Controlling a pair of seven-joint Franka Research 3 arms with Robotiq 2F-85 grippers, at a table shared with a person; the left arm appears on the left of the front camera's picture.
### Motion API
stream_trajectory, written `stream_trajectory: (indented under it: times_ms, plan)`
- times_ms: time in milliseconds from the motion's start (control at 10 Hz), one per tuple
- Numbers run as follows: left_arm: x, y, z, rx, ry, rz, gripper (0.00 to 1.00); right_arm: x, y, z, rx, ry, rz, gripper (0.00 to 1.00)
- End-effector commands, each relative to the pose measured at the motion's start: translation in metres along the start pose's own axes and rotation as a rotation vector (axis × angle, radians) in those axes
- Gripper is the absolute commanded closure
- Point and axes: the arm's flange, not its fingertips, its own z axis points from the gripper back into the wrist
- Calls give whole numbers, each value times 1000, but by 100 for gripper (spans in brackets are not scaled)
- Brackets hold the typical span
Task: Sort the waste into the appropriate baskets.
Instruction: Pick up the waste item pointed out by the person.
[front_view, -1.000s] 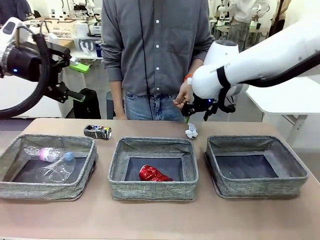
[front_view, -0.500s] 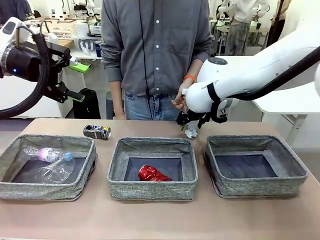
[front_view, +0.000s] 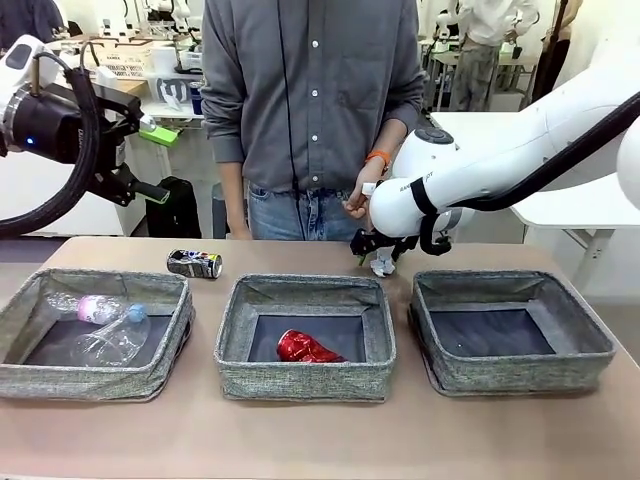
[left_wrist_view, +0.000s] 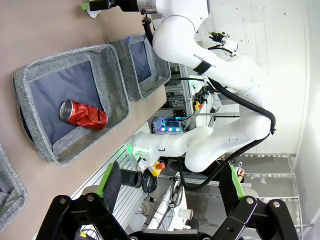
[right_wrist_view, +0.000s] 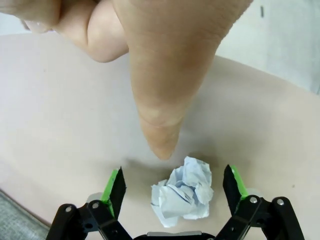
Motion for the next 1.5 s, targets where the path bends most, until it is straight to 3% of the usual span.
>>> stream_trajectory:
  times_ms: [0,100,200,300,400,500,1400]
  plan:
    - [-1,-3,2,8,6,11,0,-7,-5,4,3,-18,12,0]
    - [-1,-3,2,8,6,11,0,-7,-5,4,-6,-13,19,59]
    - [-1,-3,2,8,6,11,0,-8,-5,3,-4,-9,21,59]
    - [-1,-3,2,8,6,11,0,-8,-5,3,-9,-10,23,100]
    - [-1,-3,2,8,6,11,0,-8,-5,2,-14,-6,26,65]
    - [-1,-3,2,8,6,11,0,-8,-5,2,-24,-3,27,100]
    - [-1,-3,2,8,6,11,0,-11,-16,15,-40,20,17,100]
